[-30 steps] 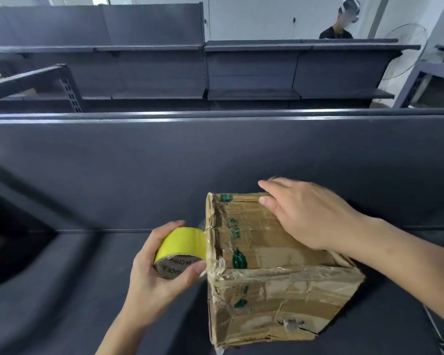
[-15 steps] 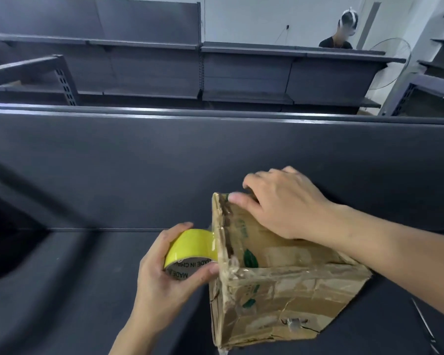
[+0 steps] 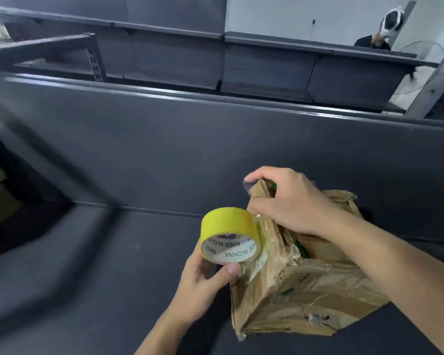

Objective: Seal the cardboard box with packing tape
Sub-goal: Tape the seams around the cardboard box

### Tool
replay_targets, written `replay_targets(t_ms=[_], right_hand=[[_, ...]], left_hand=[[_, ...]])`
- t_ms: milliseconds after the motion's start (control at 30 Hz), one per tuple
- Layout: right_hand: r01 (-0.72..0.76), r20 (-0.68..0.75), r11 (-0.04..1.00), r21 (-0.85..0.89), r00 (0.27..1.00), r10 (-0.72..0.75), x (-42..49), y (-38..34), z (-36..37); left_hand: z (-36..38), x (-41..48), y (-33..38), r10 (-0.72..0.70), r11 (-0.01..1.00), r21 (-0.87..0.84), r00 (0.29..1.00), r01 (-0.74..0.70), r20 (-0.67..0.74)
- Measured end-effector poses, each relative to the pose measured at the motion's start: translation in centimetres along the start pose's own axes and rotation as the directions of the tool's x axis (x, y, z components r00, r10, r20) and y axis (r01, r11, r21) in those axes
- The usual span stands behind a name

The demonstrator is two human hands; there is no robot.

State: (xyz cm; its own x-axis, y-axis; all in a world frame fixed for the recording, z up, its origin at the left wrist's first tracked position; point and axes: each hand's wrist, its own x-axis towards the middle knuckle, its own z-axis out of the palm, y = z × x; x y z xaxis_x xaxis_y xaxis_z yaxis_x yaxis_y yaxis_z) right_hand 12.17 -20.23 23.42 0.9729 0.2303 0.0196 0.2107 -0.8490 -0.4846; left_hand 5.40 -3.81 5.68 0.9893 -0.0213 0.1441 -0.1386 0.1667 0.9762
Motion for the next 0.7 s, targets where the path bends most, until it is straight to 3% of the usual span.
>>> replay_targets(t_ms=[100,233,400,500,600,700], right_hand=[[-0.009,-0.074,0.994,0.112,0.997,0.018,-0.1,1.4,-1.2],[0.066,-0.224,0.946,0.316,0.974,0.007,-1.5,3.3,-3.4],[0.159,-0.321,0.734,0.66,0.943,0.084,-3.7,5.5,-4.4],[0.11,-0.287,0.634,0.765,0.941,0.182,-3.9,7.4,-3.3],[0.092,-0.245,0.585,0.806,0.951,0.188,-4.2,9.3,-1.6],[0.048,-0.174,0.656,0.754,0.976,0.129,-4.9,10.8,-1.3]], left_hand=[[1.4,0.4,0.2,-0.03,0.997,-0.074,0.997,0.035,0.067],[3.3,1.0,2.2,0.061,0.997,-0.048,0.994,-0.057,0.086],[3.1,1.3,8.1,0.248,0.945,0.202,0.966,-0.259,0.079],[2.9,1.1,11.3,0.231,0.9,0.326,0.951,-0.289,0.205],[4.2,1.5,12.9,0.126,0.795,0.547,0.953,-0.264,0.276],[6.0,2.8,13.0,0.163,0.641,0.713,0.958,-0.284,0.235]])
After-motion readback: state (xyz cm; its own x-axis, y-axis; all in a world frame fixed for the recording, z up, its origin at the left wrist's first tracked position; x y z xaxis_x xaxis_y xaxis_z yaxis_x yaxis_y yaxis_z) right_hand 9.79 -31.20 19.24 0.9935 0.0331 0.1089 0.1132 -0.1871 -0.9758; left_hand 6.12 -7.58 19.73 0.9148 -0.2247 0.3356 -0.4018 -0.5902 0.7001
